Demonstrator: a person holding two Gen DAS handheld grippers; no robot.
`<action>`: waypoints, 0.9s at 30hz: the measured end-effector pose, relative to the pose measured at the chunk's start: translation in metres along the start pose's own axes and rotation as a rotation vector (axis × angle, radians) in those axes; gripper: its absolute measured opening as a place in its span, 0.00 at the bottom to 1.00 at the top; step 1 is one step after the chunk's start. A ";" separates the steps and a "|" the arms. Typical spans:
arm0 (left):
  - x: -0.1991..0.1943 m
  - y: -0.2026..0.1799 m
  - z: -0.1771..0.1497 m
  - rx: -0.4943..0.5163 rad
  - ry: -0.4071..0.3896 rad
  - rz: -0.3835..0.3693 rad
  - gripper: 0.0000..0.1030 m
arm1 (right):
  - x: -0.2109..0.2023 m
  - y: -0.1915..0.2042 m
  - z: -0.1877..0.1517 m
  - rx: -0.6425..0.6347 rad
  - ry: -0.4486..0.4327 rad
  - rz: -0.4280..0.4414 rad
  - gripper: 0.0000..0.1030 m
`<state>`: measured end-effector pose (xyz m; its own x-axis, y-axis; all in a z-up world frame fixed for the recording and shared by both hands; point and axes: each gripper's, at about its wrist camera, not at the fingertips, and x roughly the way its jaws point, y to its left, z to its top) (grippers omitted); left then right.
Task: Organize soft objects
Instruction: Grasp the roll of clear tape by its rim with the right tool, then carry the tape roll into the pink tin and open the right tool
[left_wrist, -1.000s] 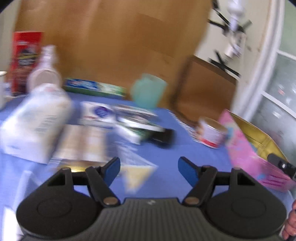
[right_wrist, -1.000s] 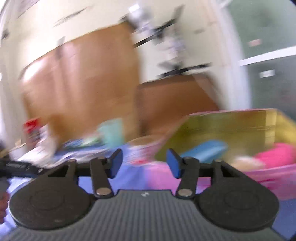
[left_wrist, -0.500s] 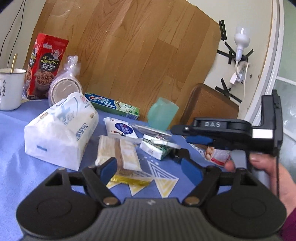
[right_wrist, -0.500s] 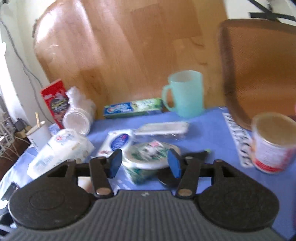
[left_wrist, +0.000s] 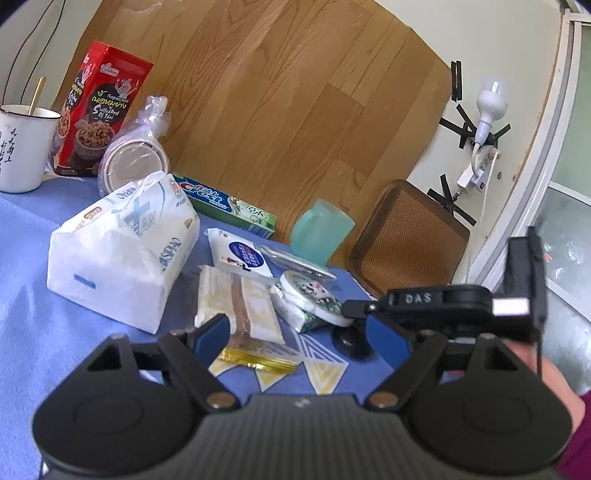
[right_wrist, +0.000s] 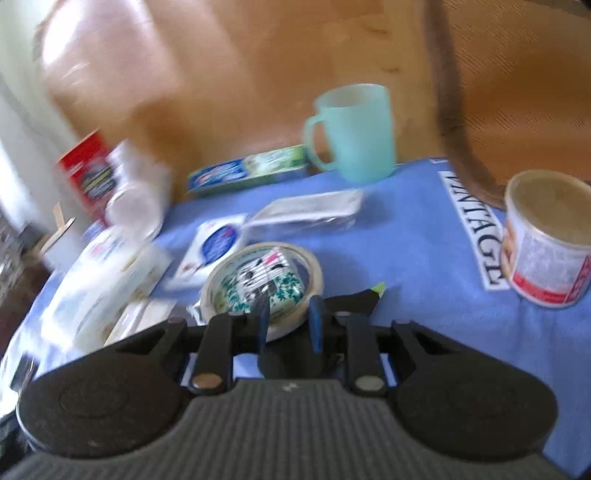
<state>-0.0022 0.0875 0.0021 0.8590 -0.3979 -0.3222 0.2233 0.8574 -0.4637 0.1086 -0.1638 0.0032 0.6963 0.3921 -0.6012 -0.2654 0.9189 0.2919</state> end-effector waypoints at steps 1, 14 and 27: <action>0.000 0.000 0.000 0.000 0.001 0.001 0.82 | -0.004 0.004 -0.002 -0.025 -0.020 -0.007 0.27; 0.000 0.001 -0.001 -0.024 0.002 0.021 0.84 | 0.015 -0.025 0.015 0.033 -0.031 -0.068 0.27; 0.002 0.001 0.000 -0.011 -0.001 0.020 0.84 | 0.045 0.012 0.007 -0.285 -0.002 -0.132 0.11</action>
<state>-0.0004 0.0882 0.0010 0.8638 -0.3801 -0.3308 0.2004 0.8615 -0.4665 0.1419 -0.1352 -0.0151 0.7388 0.2684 -0.6182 -0.3485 0.9373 -0.0095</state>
